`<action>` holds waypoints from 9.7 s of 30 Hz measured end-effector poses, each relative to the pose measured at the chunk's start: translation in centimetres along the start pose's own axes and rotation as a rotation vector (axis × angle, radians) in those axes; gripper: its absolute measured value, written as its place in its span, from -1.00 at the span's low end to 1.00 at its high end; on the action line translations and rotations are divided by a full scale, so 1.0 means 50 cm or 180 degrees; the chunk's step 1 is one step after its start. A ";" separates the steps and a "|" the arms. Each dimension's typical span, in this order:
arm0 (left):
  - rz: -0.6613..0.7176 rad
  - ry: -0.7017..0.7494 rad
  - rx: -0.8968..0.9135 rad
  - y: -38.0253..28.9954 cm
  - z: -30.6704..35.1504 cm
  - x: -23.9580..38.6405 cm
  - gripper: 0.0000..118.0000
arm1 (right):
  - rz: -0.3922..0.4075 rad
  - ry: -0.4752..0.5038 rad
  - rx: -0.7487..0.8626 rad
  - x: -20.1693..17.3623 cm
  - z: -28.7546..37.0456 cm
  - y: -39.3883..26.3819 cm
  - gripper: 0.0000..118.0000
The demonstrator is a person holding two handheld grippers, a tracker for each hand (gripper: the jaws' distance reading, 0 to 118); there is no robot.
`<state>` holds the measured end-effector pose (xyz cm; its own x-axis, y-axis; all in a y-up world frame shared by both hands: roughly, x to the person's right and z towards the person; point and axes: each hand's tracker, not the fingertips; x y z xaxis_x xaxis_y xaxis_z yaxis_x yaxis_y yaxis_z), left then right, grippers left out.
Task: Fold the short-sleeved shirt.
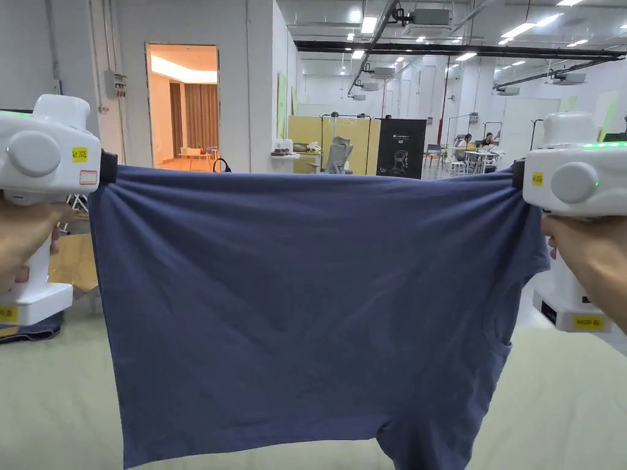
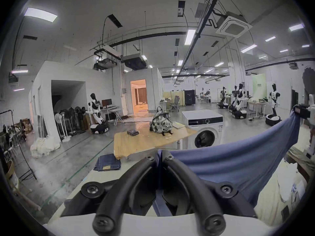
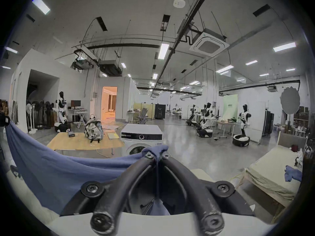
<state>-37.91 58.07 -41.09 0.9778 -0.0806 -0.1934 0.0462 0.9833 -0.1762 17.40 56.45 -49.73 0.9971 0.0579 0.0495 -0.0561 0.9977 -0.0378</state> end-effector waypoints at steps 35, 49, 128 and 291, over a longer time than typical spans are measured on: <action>0.0334 -0.0353 -0.1069 -0.702 0.534 -0.043 -1.00 | 0.0441 0.0371 -0.1271 0.063 0.654 -0.578 -1.00; 0.0241 -0.0508 -0.2136 -0.931 0.571 -0.018 -1.00 | 0.0433 0.0397 -0.2440 0.113 0.756 -0.827 -1.00; 0.0213 0.0060 -0.2995 -1.006 0.493 -0.016 0.28 | 0.0034 0.0548 -0.1331 -0.105 0.625 -0.791 -1.00; 0.0517 -0.0572 -0.2536 -0.867 0.265 0.019 -0.97 | -0.0052 0.0665 -0.2906 0.056 0.364 -0.888 -0.94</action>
<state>-36.27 17.55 -20.87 0.9807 0.1459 -0.1303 -0.1907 0.5650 -0.8028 21.75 12.96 -29.75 0.9914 -0.0518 -0.1201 -0.0681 0.5794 -0.8122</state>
